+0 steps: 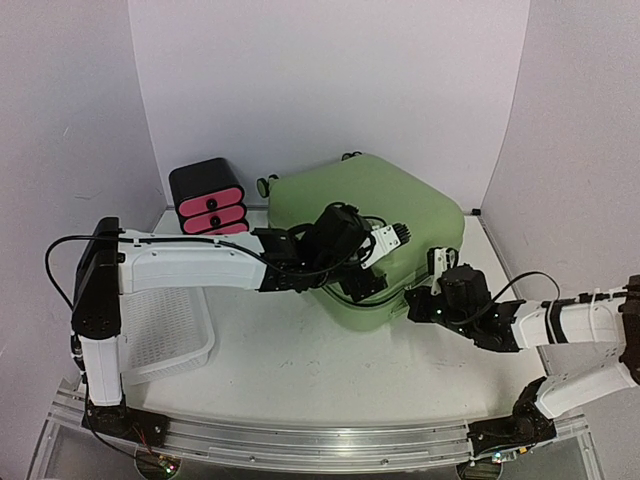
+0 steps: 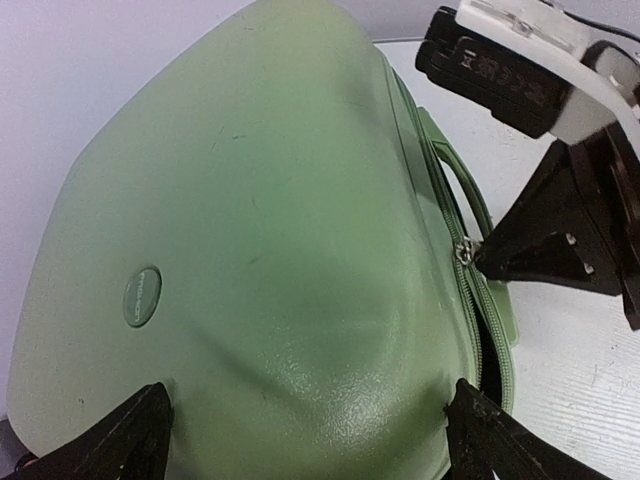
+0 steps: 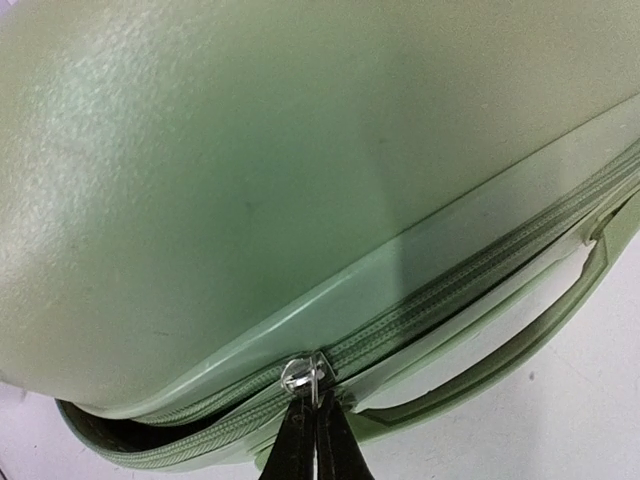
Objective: Open, take out, and arrange the luggage
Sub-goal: Unzip the zipper of the luggage.
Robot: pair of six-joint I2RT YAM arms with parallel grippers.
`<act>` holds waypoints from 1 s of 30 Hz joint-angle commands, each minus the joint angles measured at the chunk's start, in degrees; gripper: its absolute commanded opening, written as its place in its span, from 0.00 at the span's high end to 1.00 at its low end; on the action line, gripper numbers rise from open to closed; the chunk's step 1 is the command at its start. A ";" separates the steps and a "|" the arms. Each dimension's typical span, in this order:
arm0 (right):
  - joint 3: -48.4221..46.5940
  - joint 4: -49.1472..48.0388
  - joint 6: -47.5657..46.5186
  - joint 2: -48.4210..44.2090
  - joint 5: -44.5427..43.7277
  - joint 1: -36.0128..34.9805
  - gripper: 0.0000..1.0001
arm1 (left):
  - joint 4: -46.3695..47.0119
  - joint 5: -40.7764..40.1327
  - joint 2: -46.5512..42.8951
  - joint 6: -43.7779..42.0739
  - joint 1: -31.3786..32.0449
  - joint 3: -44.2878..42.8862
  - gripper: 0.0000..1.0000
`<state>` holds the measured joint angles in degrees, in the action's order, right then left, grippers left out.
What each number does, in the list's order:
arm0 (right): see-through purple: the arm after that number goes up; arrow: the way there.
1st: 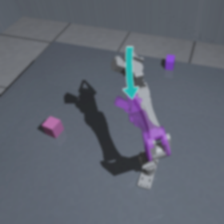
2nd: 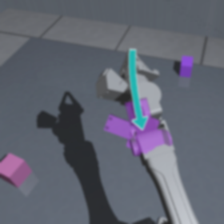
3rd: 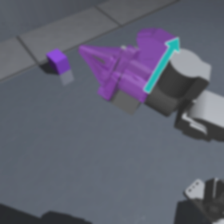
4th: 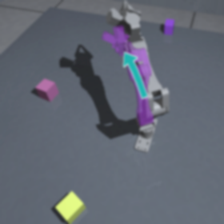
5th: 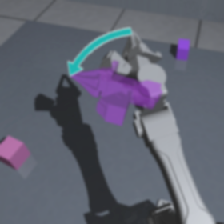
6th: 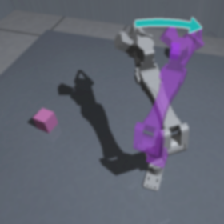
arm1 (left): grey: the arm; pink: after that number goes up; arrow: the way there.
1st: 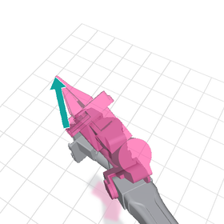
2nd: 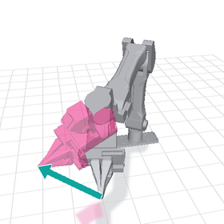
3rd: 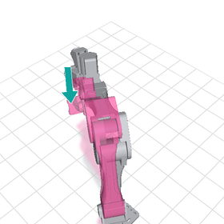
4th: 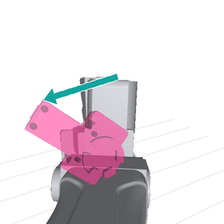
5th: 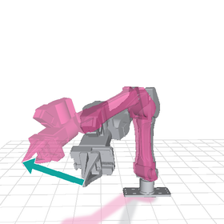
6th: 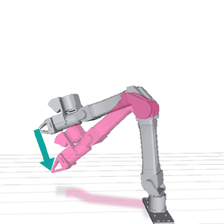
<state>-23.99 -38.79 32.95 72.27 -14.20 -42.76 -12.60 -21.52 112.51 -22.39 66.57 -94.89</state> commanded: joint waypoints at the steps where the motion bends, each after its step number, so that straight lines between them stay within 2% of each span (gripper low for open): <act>1: -3.86 1.43 -4.28 0.29 -4.41 7.86 1.00 | -3.39 -8.62 -3.43 -1.23 -2.40 1.57 0.04; 4: -4.82 1.59 -5.88 0.46 -1.19 12.48 1.00 | -3.40 -8.34 -5.57 -0.04 -2.41 2.49 0.04; 7: -5.31 0.83 -8.52 -0.85 3.66 13.27 1.00 | -3.46 -5.80 -9.36 2.75 -2.39 4.46 0.04; 10: -3.86 -1.72 -10.59 -3.22 9.41 13.30 1.00 | -3.38 -0.74 -14.64 7.23 -2.39 7.64 0.04; 14: -2.74 -2.09 -12.27 -4.99 11.96 13.26 1.00 | -2.97 7.45 -21.05 15.64 -2.40 12.79 0.05; 22: -3.22 -2.16 -13.09 -4.36 15.46 13.28 1.00 | -1.93 13.91 -29.17 39.62 -2.28 22.10 0.07; 26: -3.55 -2.27 -13.21 -4.07 16.19 13.29 1.00 | -1.59 14.14 -30.17 56.67 -2.19 24.84 0.11; 30: -3.57 -2.31 -13.17 -4.09 16.63 13.29 1.00 | -0.76 16.89 -27.35 73.36 -2.28 25.40 0.13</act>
<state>-25.74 -34.37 20.84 70.15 -0.19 -29.28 -16.16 -7.97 84.07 29.41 64.25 -69.41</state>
